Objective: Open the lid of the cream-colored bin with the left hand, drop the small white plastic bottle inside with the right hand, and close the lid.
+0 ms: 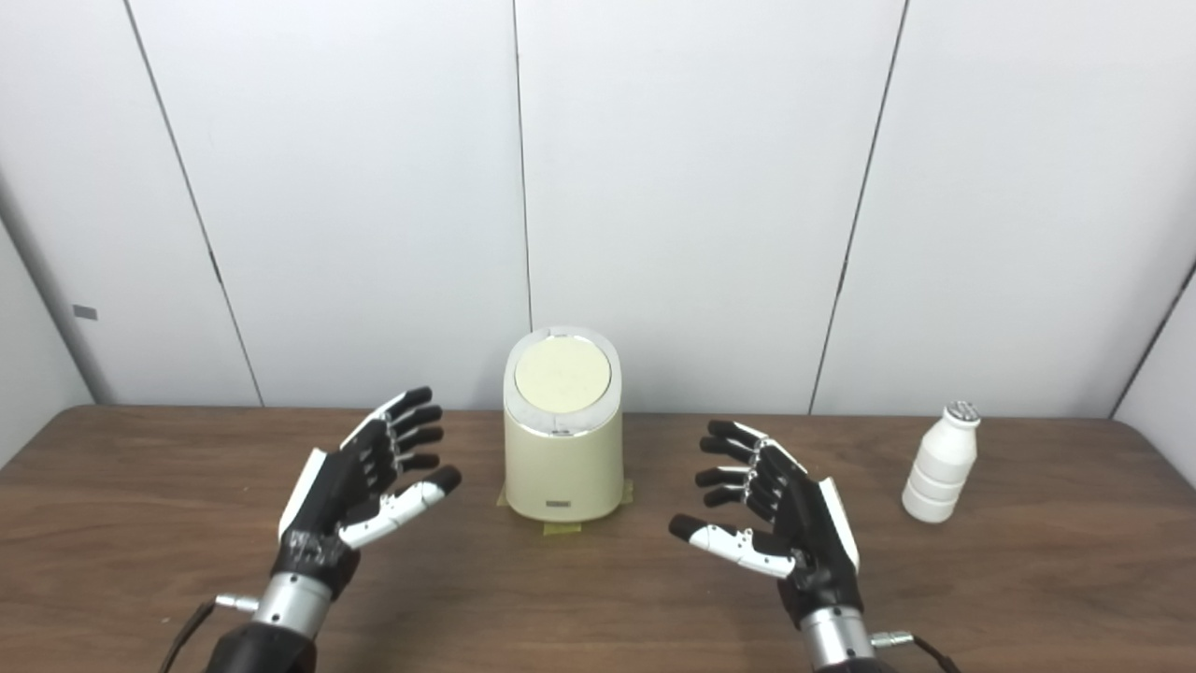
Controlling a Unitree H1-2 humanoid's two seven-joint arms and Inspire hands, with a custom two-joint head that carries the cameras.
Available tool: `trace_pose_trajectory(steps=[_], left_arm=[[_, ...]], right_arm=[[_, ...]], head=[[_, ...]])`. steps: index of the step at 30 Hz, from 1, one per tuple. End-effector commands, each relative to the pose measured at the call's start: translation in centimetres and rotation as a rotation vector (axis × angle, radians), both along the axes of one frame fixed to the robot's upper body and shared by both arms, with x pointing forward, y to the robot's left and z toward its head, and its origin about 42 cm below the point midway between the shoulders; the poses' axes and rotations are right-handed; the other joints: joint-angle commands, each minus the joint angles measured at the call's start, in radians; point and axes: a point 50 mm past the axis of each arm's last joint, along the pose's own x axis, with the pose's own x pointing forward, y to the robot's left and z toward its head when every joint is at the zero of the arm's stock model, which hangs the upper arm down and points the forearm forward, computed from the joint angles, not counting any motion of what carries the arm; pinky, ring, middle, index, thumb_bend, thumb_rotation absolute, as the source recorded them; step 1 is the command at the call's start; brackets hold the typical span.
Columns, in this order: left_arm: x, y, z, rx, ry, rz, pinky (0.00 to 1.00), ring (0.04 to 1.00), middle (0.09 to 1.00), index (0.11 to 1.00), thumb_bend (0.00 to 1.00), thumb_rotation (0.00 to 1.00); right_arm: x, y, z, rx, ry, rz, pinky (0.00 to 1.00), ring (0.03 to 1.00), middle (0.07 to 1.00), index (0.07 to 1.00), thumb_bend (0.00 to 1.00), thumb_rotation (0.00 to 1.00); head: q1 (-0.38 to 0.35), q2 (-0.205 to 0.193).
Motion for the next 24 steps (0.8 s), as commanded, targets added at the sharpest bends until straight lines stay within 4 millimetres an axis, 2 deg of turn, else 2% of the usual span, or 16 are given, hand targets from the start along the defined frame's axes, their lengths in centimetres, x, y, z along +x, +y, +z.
trace_pose_trajectory(steps=[1,3,8,14,17,21,24], left_arm=[[1.9,-0.8,3.4,0.027,-0.085,0.004,0.78,0.852,0.875,0.915,0.81,0.32],[2.9,-1.2,4.4,0.042,-0.093,0.004,0.85,0.875,0.884,0.916,0.81,0.31],[5.1,-2.6,6.7,0.081,-0.096,0.015,0.88,0.932,0.927,0.938,0.82,0.31],[7.3,-4.1,8.4,0.098,-0.117,0.048,0.98,0.999,0.991,0.990,0.83,0.28],[8.6,-4.6,9.0,0.160,-0.119,0.052,0.96,1.000,1.000,0.999,0.88,0.30],[10.3,-5.4,9.9,0.298,-0.128,0.070,0.99,1.000,1.000,1.000,0.94,0.33],[11.1,-6.0,10.5,0.373,-0.154,0.074,0.93,1.000,1.000,1.000,0.94,0.31]], right_arm=[[0.8,0.1,2.1,-0.010,-0.091,0.010,0.54,0.604,0.725,0.732,0.84,0.17],[0.7,0.0,2.1,-0.008,-0.087,0.010,0.53,0.604,0.729,0.736,0.84,0.17],[0.7,0.0,2.1,-0.011,-0.087,0.012,0.53,0.609,0.734,0.742,0.83,0.17],[0.7,-0.1,2.2,-0.017,-0.091,0.011,0.52,0.603,0.739,0.744,0.83,0.17],[0.6,-0.1,2.2,-0.017,-0.088,0.012,0.54,0.611,0.737,0.743,0.83,0.18],[0.6,0.0,2.1,-0.015,-0.089,0.015,0.54,0.607,0.733,0.741,0.83,0.18],[0.6,0.1,2.1,-0.009,-0.093,0.019,0.53,0.599,0.732,0.741,0.83,0.17]], head=[[0.001,0.000],[0.001,0.000],[-0.001,0.002],[0.000,0.003],[0.000,0.002],[0.000,0.001],[-0.002,0.002]])
